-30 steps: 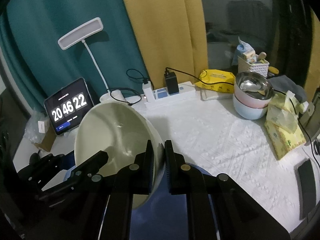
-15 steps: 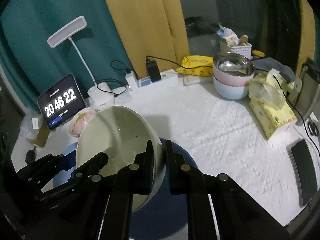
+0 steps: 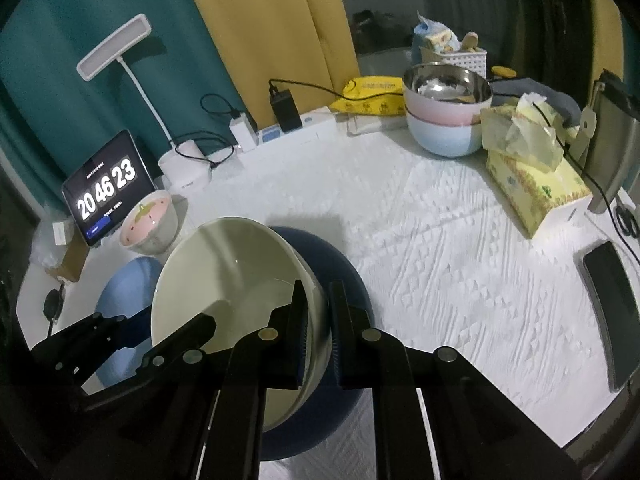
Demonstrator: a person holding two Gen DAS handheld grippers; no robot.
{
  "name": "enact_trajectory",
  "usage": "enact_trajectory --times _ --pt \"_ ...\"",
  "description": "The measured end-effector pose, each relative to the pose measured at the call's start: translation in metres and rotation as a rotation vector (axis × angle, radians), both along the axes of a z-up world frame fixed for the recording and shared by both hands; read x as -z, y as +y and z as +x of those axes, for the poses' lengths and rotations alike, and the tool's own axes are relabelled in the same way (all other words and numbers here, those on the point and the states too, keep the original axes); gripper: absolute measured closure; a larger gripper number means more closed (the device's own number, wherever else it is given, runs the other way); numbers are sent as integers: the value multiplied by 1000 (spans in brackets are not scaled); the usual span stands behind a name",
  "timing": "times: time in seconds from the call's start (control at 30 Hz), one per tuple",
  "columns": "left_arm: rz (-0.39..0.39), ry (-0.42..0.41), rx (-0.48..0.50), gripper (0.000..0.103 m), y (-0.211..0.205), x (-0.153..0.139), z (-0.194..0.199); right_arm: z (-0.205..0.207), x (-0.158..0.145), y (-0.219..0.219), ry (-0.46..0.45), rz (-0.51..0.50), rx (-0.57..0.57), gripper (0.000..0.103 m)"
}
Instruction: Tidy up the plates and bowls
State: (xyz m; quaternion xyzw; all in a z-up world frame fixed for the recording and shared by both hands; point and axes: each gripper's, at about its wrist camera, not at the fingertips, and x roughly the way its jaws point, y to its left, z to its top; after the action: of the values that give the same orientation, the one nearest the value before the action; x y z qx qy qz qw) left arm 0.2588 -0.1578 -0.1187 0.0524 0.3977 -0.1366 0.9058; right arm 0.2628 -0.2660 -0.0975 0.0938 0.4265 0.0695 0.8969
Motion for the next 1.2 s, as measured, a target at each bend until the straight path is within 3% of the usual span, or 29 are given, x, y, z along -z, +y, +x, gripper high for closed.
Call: enact_trajectory --times 0.4,0.9,1.07,1.2 --pt "37 31 3 71 -1 17 0 2 21 2 54 -12 -19 89" --pt "36 21 19 69 4 12 0 8 18 4 52 -49 -28 88" --pt "35 6 6 69 12 6 1 8 9 5 18 -77 -21 79" --pt "26 1 1 69 16 3 2 10 9 5 20 -77 -23 79"
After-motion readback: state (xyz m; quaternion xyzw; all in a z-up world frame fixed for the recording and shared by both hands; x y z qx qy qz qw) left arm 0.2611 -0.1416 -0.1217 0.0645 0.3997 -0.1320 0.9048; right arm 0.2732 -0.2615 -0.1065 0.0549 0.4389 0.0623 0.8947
